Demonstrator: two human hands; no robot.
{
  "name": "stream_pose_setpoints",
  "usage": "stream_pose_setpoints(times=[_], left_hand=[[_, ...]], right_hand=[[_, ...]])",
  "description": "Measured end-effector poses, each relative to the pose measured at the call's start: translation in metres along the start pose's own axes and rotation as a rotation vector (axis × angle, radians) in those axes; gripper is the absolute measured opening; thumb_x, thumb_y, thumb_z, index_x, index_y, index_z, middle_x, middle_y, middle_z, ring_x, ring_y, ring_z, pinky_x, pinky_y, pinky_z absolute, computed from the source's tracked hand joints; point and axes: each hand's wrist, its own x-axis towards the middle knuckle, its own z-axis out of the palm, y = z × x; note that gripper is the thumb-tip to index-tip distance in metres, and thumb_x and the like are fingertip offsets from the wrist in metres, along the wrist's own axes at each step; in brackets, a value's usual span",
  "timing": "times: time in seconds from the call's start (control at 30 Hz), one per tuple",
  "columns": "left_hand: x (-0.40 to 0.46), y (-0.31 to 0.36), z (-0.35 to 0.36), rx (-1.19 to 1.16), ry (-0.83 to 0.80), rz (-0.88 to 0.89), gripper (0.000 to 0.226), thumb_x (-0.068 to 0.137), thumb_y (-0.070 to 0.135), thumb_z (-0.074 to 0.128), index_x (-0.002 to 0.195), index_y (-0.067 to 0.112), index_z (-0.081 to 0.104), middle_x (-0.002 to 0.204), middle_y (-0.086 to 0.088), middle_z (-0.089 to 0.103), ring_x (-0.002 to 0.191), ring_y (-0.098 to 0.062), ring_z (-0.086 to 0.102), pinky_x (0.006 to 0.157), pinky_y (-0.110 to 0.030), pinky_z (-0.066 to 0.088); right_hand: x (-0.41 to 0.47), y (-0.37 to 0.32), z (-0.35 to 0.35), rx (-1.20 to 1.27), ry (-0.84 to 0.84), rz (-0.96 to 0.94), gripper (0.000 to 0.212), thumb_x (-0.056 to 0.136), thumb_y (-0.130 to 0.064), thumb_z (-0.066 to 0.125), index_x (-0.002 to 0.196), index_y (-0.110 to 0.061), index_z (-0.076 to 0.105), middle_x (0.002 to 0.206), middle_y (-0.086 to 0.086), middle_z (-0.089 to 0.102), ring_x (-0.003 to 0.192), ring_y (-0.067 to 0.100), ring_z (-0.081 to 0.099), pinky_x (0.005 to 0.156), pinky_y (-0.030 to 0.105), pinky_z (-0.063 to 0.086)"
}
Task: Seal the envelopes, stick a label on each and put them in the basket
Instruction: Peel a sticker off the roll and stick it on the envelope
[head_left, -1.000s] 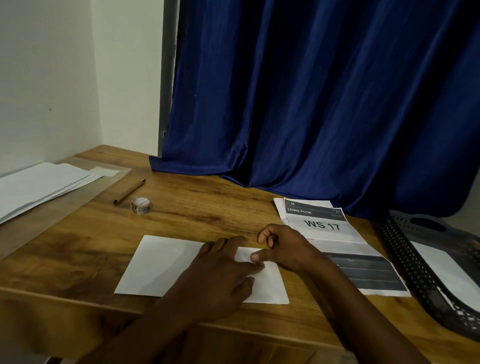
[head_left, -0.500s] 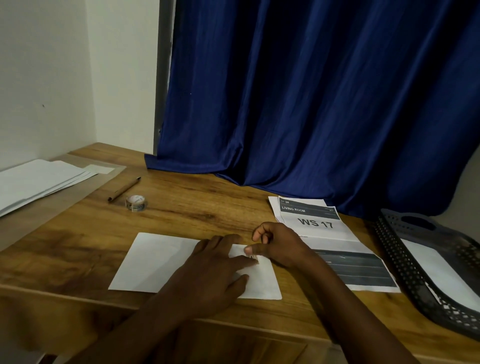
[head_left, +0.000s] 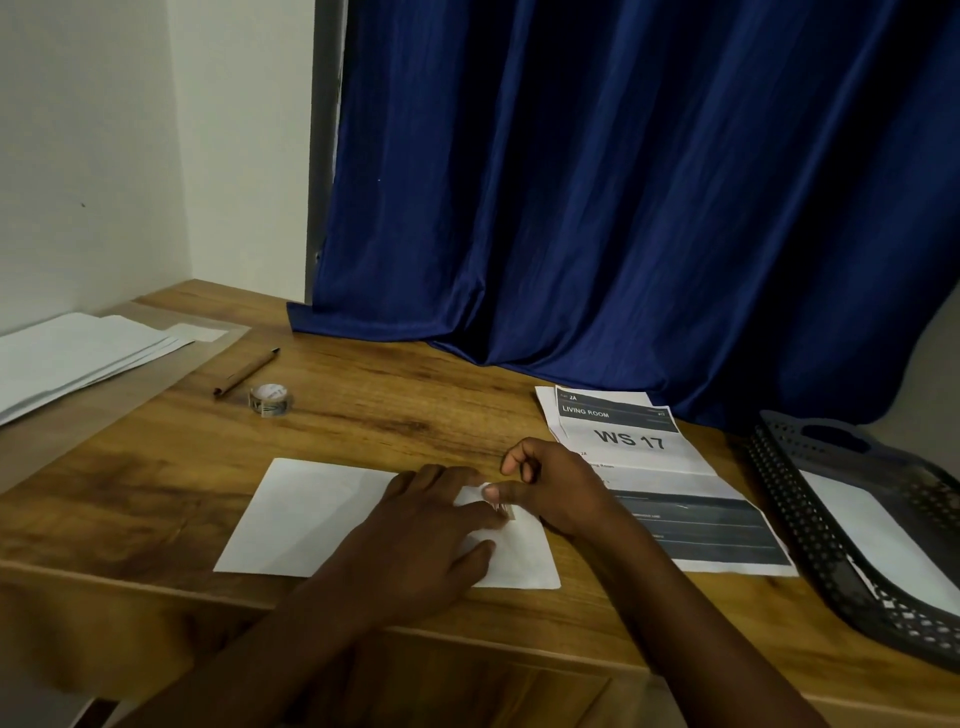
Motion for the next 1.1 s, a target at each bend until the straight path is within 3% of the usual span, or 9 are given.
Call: stream_pose_setpoints(times=[0.5,0.6,0.67,0.8,0.93,1.03,1.1], left_hand=[[-0.002,0.006,-0.007,-0.013,0.023,0.012,0.042,0.100,0.056,0.039,0.140,0.045,0.047,0.161,0.012,0.024,0.145,-0.010,0.019,0.120,-0.036,0.019],[-0.003,0.006,-0.007,-0.015,0.068,-0.020,0.040,0.097,0.060,0.044,0.131,0.038,0.048,0.156,0.012,0.028,0.142,-0.009,0.020,0.118,-0.030,0.020],[-0.003,0.007,-0.008,-0.015,0.102,-0.080,0.054,0.093,0.067,0.047,0.135,0.035,0.040,0.153,0.011,0.031,0.140,-0.009,0.024,0.117,-0.029,0.020],[-0.003,0.009,-0.009,-0.026,0.088,-0.132,0.079,0.090,0.073,0.045,0.153,0.032,0.022,0.157,0.008,0.033,0.142,-0.013,0.030,0.123,-0.038,0.020],[-0.005,0.010,-0.010,-0.050,0.122,-0.131,0.084,0.089,0.073,0.048,0.155,0.034,0.015,0.159,0.009,0.031,0.143,-0.014,0.028,0.121,-0.037,0.022],[-0.006,0.010,-0.010,-0.052,0.150,-0.108,0.085,0.087,0.074,0.048,0.155,0.036,0.012,0.158,0.009,0.028,0.142,-0.014,0.025,0.119,-0.036,0.024],[-0.005,0.011,-0.010,-0.045,0.179,-0.079,0.086,0.085,0.075,0.047,0.153,0.036,0.012,0.157,0.009,0.027,0.141,-0.014,0.024,0.117,-0.035,0.025]], right_hand=[[-0.003,0.003,0.013,-0.058,0.101,0.010,0.032,0.073,-0.058,0.079,0.086,-0.034,0.063,0.081,-0.010,0.060,0.071,0.005,0.057,0.059,0.024,0.041],[-0.004,0.001,0.013,-0.053,0.131,0.030,0.026,0.084,-0.056,0.070,0.083,-0.031,0.065,0.079,-0.009,0.066,0.074,0.007,0.061,0.066,0.032,0.052],[-0.005,-0.002,0.010,0.048,0.131,0.081,0.035,0.092,-0.060,0.056,0.082,-0.029,0.068,0.081,-0.009,0.069,0.080,0.007,0.063,0.073,0.035,0.052],[-0.003,-0.007,-0.008,0.247,0.031,0.146,0.043,0.102,-0.052,0.043,0.089,-0.027,0.074,0.085,-0.006,0.072,0.082,0.011,0.064,0.076,0.030,0.047],[-0.001,-0.013,-0.022,0.272,-0.065,0.121,0.035,0.103,-0.044,0.048,0.092,-0.025,0.076,0.078,-0.005,0.074,0.070,0.007,0.063,0.061,0.017,0.047],[0.001,-0.019,-0.028,0.236,-0.186,0.027,0.023,0.098,-0.042,0.060,0.097,-0.025,0.076,0.091,-0.004,0.078,0.084,0.013,0.071,0.075,0.022,0.054],[0.002,-0.027,-0.031,0.223,-0.282,-0.053,0.018,0.096,-0.036,0.066,0.104,-0.024,0.077,0.099,-0.007,0.078,0.091,0.007,0.072,0.077,0.017,0.054]])
